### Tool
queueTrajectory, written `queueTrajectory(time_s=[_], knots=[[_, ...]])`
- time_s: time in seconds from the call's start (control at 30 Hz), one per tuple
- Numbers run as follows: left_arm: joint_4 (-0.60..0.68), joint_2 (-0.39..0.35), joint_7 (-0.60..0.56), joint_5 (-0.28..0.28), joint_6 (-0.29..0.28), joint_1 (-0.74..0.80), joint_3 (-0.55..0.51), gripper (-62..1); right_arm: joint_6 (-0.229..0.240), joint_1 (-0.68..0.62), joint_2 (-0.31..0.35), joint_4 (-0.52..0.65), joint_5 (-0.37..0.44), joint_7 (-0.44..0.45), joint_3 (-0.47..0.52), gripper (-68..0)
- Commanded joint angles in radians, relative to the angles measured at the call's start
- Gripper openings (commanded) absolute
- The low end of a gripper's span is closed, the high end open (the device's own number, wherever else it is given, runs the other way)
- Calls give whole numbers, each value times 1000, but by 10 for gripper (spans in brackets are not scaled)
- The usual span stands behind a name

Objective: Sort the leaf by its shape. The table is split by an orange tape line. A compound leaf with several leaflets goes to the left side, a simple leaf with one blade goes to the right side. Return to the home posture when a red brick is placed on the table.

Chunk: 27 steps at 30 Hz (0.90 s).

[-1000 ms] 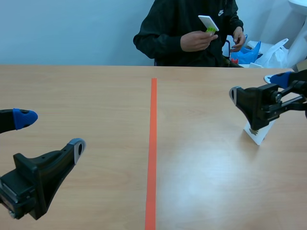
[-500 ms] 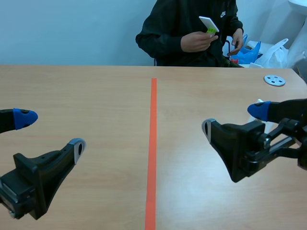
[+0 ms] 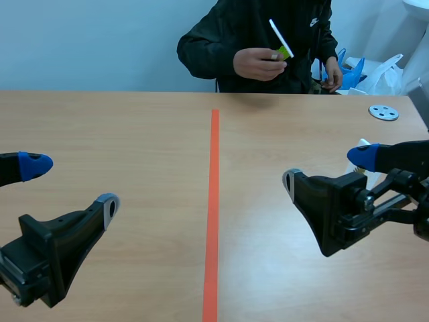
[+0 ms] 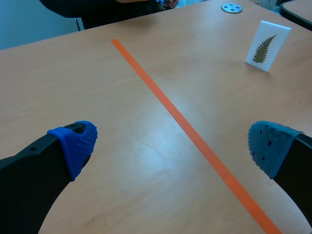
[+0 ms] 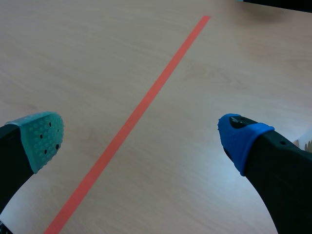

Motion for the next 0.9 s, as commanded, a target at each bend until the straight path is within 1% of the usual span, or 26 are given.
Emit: queueTrajectory(time_s=[0.0,0.5,0.87], knots=[[13,7,-14,-6,-3,0,-5,14,0,12,13,1,8,19,-5,4],[13,7,-13,-6,-5,0,-5,14,-4,12,14,1,8,26,-5,4],[13,7,-13,-5,-6,0,-5,14,-3,12,14,1,8,14,-6,4]])
